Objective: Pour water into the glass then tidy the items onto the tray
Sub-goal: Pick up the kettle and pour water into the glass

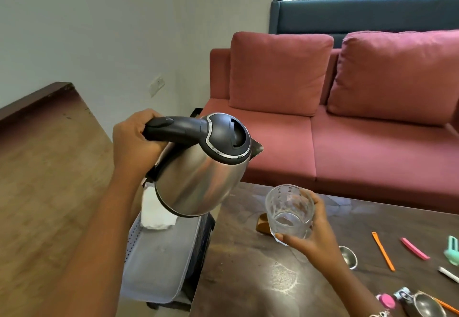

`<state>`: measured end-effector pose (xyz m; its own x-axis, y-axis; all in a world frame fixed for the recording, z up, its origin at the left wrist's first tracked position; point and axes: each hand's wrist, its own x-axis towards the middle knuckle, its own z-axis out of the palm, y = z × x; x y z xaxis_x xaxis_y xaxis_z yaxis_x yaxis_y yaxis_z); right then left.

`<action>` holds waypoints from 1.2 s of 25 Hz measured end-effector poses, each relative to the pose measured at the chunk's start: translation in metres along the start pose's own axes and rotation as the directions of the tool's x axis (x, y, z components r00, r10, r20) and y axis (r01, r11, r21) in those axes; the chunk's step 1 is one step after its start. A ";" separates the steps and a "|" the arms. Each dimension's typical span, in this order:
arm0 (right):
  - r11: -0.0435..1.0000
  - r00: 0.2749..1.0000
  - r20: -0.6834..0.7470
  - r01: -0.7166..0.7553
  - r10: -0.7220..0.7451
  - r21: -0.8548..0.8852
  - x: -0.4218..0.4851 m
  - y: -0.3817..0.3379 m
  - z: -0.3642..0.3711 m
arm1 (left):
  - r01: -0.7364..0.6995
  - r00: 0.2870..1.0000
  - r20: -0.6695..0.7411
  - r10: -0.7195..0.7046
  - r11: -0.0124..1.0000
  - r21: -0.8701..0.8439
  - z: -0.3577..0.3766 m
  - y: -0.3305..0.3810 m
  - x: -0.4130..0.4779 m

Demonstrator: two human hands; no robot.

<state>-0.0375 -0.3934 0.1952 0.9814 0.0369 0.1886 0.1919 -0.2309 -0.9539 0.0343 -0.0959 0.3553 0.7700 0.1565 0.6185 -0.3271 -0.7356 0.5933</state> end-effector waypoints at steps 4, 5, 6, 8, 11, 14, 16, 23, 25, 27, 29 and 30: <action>1.000 1.000 0.019 -0.009 0.010 -0.015 -0.003 0.001 -0.010 | -0.138 0.990 -0.012 0.138 0.990 0.021 0.010 0.027 0.012; 1.000 1.000 0.015 -0.010 0.010 -0.015 -0.005 0.001 -0.012 | -0.183 0.983 0.006 0.183 0.983 0.007 0.012 0.033 0.013; 1.000 1.000 0.010 -0.010 0.010 -0.017 -0.006 0.001 -0.014 | -0.234 0.972 0.027 0.234 0.972 -0.009 0.014 0.038 0.012; 1.000 1.000 0.007 -0.011 0.011 -0.022 -0.008 0.001 -0.017 | -0.320 0.945 0.066 0.321 0.947 -0.032 0.017 0.048 0.011; 1.000 1.000 0.009 -0.016 0.016 -0.020 -0.009 0.000 -0.018 | -0.449 0.889 0.111 0.445 0.893 0.014 0.019 0.062 0.012; 0.999 1.000 0.009 -0.026 0.026 -0.028 -0.011 0.000 -0.018 | -0.563 0.820 0.165 0.548 0.825 0.059 0.016 0.074 0.013; 0.999 0.999 0.012 -0.034 0.035 -0.031 -0.014 0.000 -0.016 | -0.628 0.773 0.188 0.607 0.773 0.088 0.015 0.081 0.013; 0.998 0.999 0.028 -0.037 0.038 -0.052 -0.022 -0.004 -0.012 | -0.744 0.665 0.235 0.709 0.657 0.121 0.011 0.090 0.014; 0.997 0.999 0.034 -0.038 0.040 -0.064 -0.025 -0.005 -0.010 | -0.753 0.654 0.250 0.714 0.646 0.125 0.010 0.090 0.015; 0.996 0.998 0.041 -0.044 0.047 -0.071 -0.028 -0.007 -0.008 | -0.759 0.647 0.262 0.716 0.639 0.130 0.009 0.090 0.015; 0.996 0.997 0.054 -0.052 0.056 -0.074 -0.030 -0.008 -0.007 | -0.769 0.635 0.274 0.722 0.622 0.146 0.009 0.090 0.015; 0.996 0.996 0.062 -0.054 0.059 -0.075 -0.030 -0.008 -0.006 | -0.777 0.627 0.281 0.727 0.610 0.156 0.008 0.090 0.016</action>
<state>-0.0690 -0.3986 0.1990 0.9896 0.0836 0.1172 0.1373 -0.3050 -0.9424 0.0215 -0.1650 0.4139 0.3989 -0.6215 0.6743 -0.7126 -0.6729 -0.1987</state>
